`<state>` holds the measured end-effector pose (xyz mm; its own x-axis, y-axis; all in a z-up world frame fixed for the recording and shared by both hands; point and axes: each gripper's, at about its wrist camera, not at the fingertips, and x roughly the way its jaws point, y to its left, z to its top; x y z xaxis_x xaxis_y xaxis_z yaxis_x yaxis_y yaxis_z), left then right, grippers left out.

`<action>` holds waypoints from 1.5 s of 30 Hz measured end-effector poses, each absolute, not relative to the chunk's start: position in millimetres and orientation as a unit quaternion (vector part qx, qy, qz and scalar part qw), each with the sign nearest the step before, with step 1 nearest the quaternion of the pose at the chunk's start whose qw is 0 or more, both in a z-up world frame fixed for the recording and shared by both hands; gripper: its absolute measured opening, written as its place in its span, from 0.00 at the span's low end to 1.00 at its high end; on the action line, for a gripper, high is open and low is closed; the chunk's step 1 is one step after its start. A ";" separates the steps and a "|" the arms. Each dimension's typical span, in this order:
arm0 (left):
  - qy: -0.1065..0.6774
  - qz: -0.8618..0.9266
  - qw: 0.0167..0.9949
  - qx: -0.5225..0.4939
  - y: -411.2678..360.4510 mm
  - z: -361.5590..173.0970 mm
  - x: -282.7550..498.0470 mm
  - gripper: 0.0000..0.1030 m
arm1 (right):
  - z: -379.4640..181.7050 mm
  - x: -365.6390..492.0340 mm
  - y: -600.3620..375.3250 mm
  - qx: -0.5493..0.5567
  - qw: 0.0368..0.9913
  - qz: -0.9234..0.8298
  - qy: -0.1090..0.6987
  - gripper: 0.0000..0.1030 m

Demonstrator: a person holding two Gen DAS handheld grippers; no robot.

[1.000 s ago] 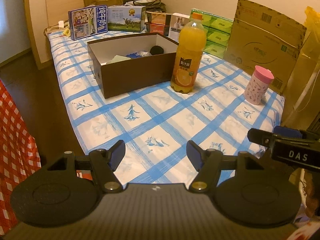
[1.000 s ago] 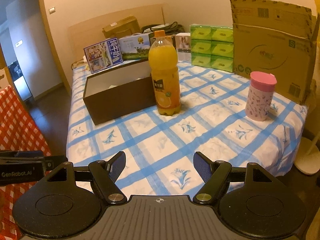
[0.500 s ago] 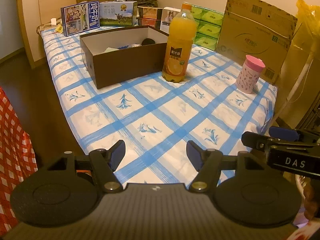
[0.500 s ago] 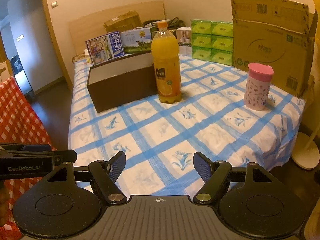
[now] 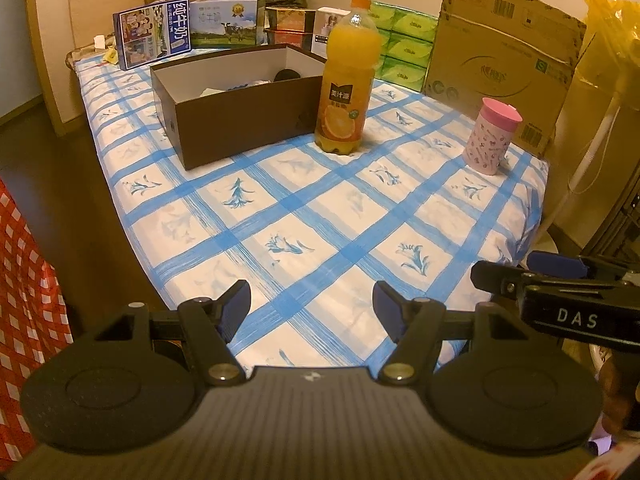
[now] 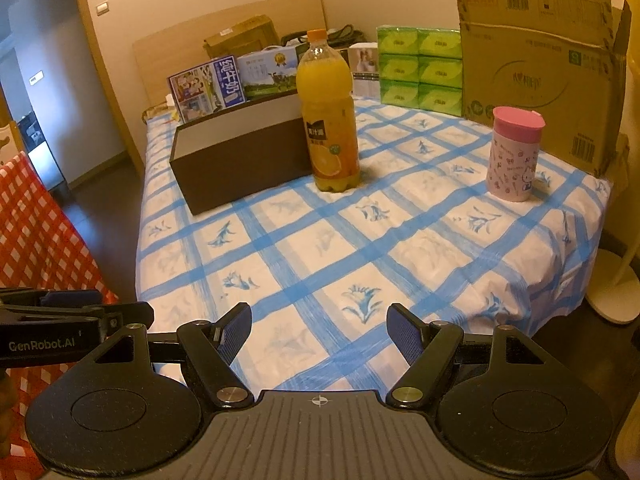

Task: Organize soft objects

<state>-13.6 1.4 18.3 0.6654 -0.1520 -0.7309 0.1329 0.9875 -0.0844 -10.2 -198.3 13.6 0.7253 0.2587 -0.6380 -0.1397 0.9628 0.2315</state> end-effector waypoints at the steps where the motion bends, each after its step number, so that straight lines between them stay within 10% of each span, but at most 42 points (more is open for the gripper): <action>1: 0.401 -0.078 0.912 -0.011 1.0 18.3 -13.8 0.63 | 13.5 -10.1 -198.6 0.084 0.925 0.107 0.354 0.72; 45: 0.406 -0.080 0.910 -0.009 -0.2 12.5 -11.8 0.63 | 10.2 -8.7 -202.7 0.086 0.925 0.105 0.355 0.72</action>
